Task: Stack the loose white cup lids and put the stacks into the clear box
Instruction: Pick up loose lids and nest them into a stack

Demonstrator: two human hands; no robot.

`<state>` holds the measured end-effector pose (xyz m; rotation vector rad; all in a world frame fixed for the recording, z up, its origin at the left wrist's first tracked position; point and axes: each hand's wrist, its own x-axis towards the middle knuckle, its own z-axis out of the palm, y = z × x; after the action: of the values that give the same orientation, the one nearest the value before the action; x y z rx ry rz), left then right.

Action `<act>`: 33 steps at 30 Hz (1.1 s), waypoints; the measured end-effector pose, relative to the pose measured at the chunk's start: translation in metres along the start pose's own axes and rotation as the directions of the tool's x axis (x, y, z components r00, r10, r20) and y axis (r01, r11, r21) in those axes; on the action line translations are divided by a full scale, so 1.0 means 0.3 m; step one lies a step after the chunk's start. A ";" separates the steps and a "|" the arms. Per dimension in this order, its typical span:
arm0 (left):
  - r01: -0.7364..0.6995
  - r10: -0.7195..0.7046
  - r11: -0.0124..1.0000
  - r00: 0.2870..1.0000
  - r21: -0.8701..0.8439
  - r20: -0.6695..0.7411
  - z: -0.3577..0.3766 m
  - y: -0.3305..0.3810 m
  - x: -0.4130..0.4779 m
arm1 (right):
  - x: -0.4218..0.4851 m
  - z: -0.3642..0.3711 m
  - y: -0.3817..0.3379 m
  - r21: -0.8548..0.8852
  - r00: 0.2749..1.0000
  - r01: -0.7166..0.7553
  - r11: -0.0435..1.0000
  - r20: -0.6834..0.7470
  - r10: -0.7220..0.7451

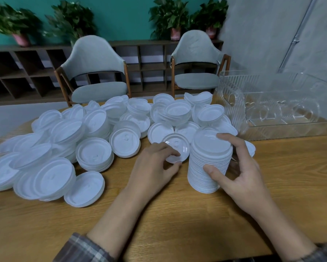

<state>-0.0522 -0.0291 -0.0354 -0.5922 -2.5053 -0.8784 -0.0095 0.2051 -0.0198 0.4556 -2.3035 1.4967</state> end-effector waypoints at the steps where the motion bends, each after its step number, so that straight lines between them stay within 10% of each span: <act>1: -0.016 0.016 1.000 1.000 0.025 0.006 0.005 -0.001 0.000 | -0.003 0.001 0.002 -0.001 1.000 0.000 1.000 -0.007 0.000; 8: -0.100 0.100 0.980 0.995 0.173 0.012 0.037 0.010 0.009 | -0.009 0.029 0.018 0.018 0.997 0.024 1.000 -0.068 -0.022; 22: 0.033 -0.105 0.958 0.965 -0.285 -0.242 -0.043 0.063 0.019 | 0.004 0.039 0.029 0.011 0.992 0.068 0.998 -0.105 -0.067; 28: 0.053 -0.392 0.737 0.846 -0.674 -0.363 -0.095 0.128 0.035 | 0.016 0.052 0.028 0.033 0.982 0.097 0.995 -0.165 -0.090; 33: 0.142 -0.495 0.373 0.867 -0.917 -0.067 -0.107 0.135 0.057 | 0.016 0.066 0.026 0.038 0.984 0.104 0.994 -0.153 -0.097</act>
<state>-0.0374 -0.0170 0.0156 -0.1517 -1.6443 -2.3170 -0.0196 0.1896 -0.0313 0.4475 -2.1030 1.4849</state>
